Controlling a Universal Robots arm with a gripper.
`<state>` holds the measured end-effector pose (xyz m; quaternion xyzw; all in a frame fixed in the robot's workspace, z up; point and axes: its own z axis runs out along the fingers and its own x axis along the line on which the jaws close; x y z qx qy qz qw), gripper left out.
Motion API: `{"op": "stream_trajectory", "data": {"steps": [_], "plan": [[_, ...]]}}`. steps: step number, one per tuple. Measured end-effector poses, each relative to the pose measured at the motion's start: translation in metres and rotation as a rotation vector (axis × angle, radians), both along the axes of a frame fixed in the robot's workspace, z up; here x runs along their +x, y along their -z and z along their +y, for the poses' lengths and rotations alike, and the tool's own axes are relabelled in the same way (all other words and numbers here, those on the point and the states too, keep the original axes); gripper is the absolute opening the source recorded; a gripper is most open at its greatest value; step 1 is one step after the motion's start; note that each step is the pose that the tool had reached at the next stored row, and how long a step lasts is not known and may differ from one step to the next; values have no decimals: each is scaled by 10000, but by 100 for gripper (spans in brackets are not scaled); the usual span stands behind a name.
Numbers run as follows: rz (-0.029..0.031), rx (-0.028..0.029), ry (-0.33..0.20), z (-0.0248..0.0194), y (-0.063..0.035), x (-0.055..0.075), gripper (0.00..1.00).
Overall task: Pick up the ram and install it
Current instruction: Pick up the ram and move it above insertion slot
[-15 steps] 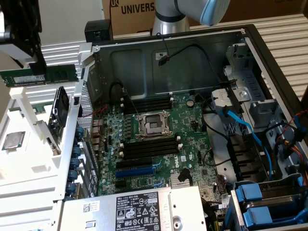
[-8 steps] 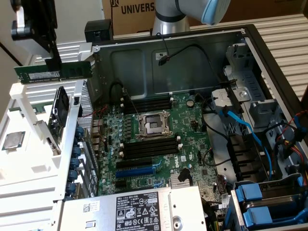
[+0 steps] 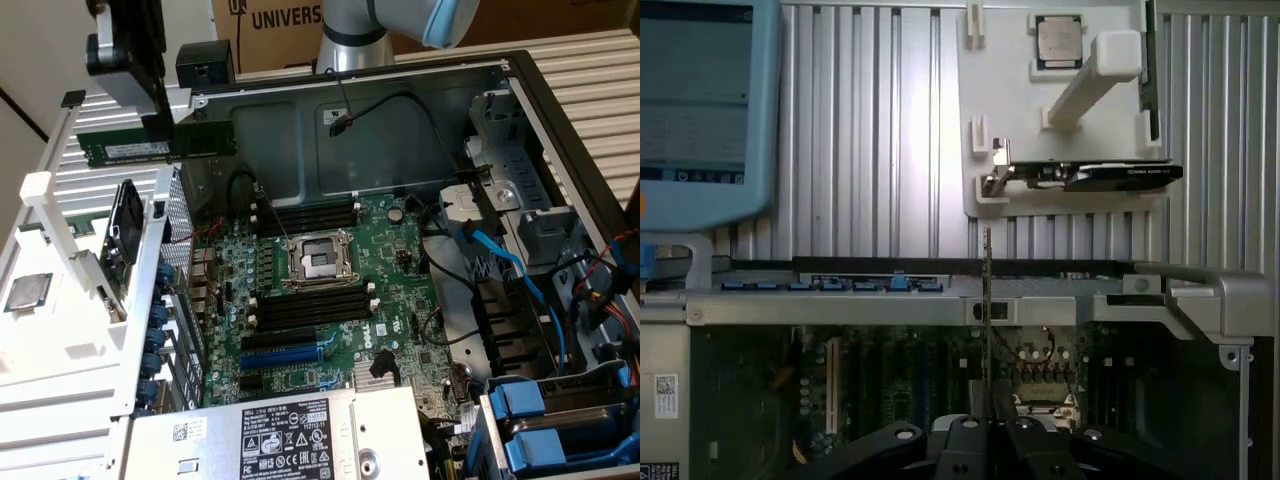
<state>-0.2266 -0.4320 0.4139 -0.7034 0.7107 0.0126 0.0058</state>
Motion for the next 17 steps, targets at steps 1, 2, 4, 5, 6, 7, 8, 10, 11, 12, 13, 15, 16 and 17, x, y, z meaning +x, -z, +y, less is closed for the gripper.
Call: {"op": "stream_trajectory", "data": {"steps": [1,2,4,5,6,7,8,10,11,12,13,15,16,17], "plan": [[0,0,-1,0,0,42,12],[0,0,-4,0,0,89,12],[-1,1,-6,0,0,179,12],[0,0,-7,0,0,224,12],[0,0,-8,0,0,269,12],[-4,0,-10,0,0,357,12],[-6,0,-10,0,0,404,12],[-17,0,-14,0,0,493,12],[-26,0,-14,0,1,535,12],[-38,0,-14,1,1,579,12],[-46,0,-14,3,4,623,12],[-67,2,-14,19,20,803,12],[-71,1,-15,29,31,894,12],[-71,-1,-15,44,50,987,12]]}}
